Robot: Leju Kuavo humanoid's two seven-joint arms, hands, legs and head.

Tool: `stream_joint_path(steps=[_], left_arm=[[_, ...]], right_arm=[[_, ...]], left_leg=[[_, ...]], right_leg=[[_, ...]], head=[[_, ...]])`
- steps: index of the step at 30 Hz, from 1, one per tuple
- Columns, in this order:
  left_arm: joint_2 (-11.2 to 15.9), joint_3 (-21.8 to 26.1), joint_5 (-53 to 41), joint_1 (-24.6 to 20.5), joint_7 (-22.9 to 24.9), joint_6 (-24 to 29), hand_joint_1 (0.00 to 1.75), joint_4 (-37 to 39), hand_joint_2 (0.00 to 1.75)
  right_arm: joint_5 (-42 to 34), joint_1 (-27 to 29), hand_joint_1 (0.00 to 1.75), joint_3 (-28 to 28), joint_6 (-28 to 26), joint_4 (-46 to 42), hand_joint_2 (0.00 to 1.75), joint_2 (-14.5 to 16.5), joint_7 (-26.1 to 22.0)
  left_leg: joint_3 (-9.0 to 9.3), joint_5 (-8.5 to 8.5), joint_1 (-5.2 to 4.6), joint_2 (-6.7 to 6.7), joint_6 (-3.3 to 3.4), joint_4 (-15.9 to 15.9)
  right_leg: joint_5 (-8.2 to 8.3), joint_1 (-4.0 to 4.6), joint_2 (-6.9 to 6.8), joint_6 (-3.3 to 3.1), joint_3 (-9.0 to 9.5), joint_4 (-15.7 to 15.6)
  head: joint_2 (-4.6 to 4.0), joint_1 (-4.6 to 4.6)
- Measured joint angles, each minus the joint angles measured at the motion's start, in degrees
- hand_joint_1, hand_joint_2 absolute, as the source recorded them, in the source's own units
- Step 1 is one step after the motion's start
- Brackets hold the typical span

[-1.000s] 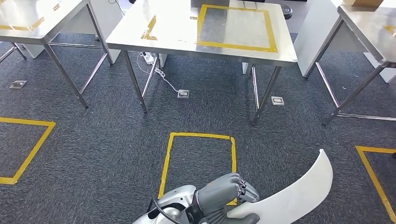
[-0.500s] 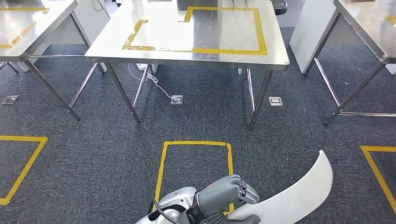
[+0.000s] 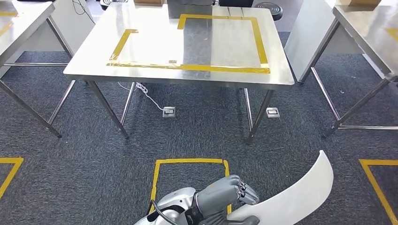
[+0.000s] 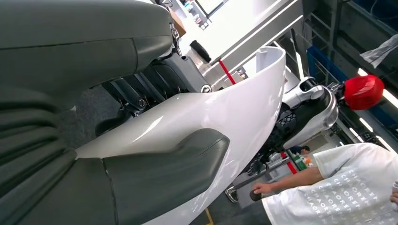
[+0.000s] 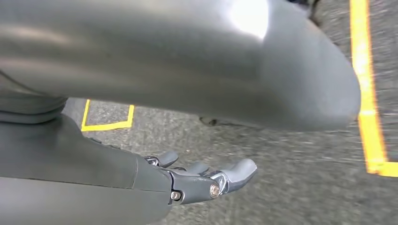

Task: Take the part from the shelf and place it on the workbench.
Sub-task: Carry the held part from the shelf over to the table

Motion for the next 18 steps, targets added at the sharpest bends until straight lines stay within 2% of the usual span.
stream_joint_path(steps=[1,3,4,5,6,7,8,9,10,12,13,14,16,17,18], left_arm=[[0.03,0.00,0.01,0.03,0.01,-0.05,1.75,0.02,1.75],[0.07,0.00,0.01,0.08,0.01,-0.11,1.75,0.04,1.75],[0.09,0.00,0.01,0.08,0.01,-0.11,1.75,0.05,1.75],[0.12,0.00,0.01,0.09,0.01,-0.11,1.75,0.08,1.75],[0.17,0.00,0.01,0.10,0.01,-0.11,1.75,0.14,1.75],[0.22,0.00,0.01,0.12,0.01,-0.13,1.75,0.23,1.75],[0.26,0.00,0.02,0.13,0.02,-0.16,1.75,0.31,1.75],[0.28,-0.01,0.02,0.15,0.03,-0.19,1.75,0.35,1.75],[0.25,-0.01,0.03,0.13,0.03,-0.22,1.75,0.32,1.75],[0.13,-0.02,0.08,-0.12,0.00,-0.25,1.75,0.14,1.75],[0.09,-0.02,0.13,-0.26,-0.02,-0.25,1.75,0.07,1.75],[0.08,-0.02,0.15,-0.35,-0.01,-0.25,1.75,0.04,1.75],[0.14,-0.02,0.18,-0.34,0.01,-0.27,1.75,0.11,1.75],[0.17,-0.02,0.18,-0.32,0.03,-0.28,1.75,0.19,1.75],[0.20,-0.02,0.18,-0.32,0.04,-0.29,1.75,0.27,1.75]], right_arm=[[0.04,0.11,0.00,0.00,0.01,0.00,0.00,0.00,0.15],[0.12,0.40,0.00,0.00,0.01,0.00,0.00,0.00,0.33],[0.18,0.50,0.00,0.00,0.01,0.00,0.00,0.00,0.36],[0.26,0.61,0.00,0.00,0.00,0.00,0.00,0.00,0.49],[0.35,0.76,0.00,0.00,0.01,0.01,0.00,0.00,0.69],[0.40,0.88,0.00,0.00,0.00,0.02,0.00,0.01,0.92],[0.44,0.98,0.00,0.00,0.01,0.03,0.00,0.01,1.14],[0.48,1.02,0.00,0.00,0.02,0.04,0.00,0.02,1.26],[0.51,0.93,0.00,0.00,0.04,0.04,0.00,0.02,1.29],[0.56,0.56,0.00,0.00,0.05,0.04,0.00,0.04,1.25],[0.54,0.33,0.00,0.00,0.04,0.04,0.00,0.05,1.22],[0.49,0.15,0.00,0.00,-0.03,0.04,0.00,0.06,1.20],[0.39,0.02,0.00,0.00,-0.16,0.04,0.00,0.05,1.12],[0.37,0.02,0.00,0.00,-0.21,0.04,0.00,0.04,1.11],[0.35,0.05,0.00,0.00,-0.20,0.04,0.00,0.05,1.10]], left_leg=[[1.48,-0.77,0.08,-0.11,0.06,-0.51],[4.45,-2.49,0.23,-0.50,-0.13,-1.31],[5.95,-3.51,0.31,-0.66,-0.32,-1.53],[7.40,-4.64,0.37,-0.74,-0.54,-1.63],[8.66,-5.83,0.37,-0.75,-0.78,-1.62],[9.81,-7.08,0.28,-0.81,-1.01,-1.36],[10.64,-8.39,0.12,-0.84,-1.32,-1.14],[11.55,-9.37,-0.02,-0.89,-1.69,-0.78],[12.12,-9.84,-0.12,-0.93,-2.10,-0.15],[11.80,-9.41,-0.01,-0.78,-2.83,2.36],[10.51,-9.22,0.08,-0.65,-3.09,4.63],[8.82,-9.92,0.18,-0.53,-3.31,7.37],[4.83,-13.62,0.25,-0.33,-3.70,12.81],[3.09,-15.51,0.27,-0.29,-3.85,14.54],[1.91,-16.20,0.28,-0.27,-3.92,15.02]], right_leg=[[-2.30,-0.08,-0.08,0.19,-2.64,1.11],[-7.40,-0.24,-0.14,0.56,-6.64,0.06],[-8.31,-0.29,-0.18,0.69,-8.01,-1.90],[-6.73,-0.33,-0.28,0.73,-8.96,-4.74],[-2.14,-0.35,-0.46,0.68,-9.63,-8.26],[3.23,-0.30,-0.70,0.52,-10.07,-11.42],[8.21,-0.21,-0.89,0.23,-10.12,-13.51],[11.53,-0.11,-0.92,-0.10,-10.00,-14.51],[12.25,-0.03,-0.90,-0.51,-9.64,-14.49],[12.04,-0.10,-0.65,-1.48,-8.66,-14.29],[11.66,-0.13,-0.63,-1.95,-8.26,-14.34],[11.34,-0.15,-0.59,-2.34,-7.94,-14.41],[10.55,-0.09,-0.56,-2.77,-7.44,-14.45],[10.18,-0.06,-0.56,-2.81,-7.16,-14.45],[9.83,-0.03,-0.55,-2.79,-6.85,-14.44]], head=[[0.00,0.05],[0.00,0.11],[0.00,0.16],[0.00,0.22],[0.00,0.29],[0.00,0.37],[0.00,0.42],[0.00,0.44],[0.00,0.40],[0.00,0.31],[0.00,0.21],[0.00,0.10],[0.00,-0.09],[0.00,-0.13],[0.00,-0.13]])
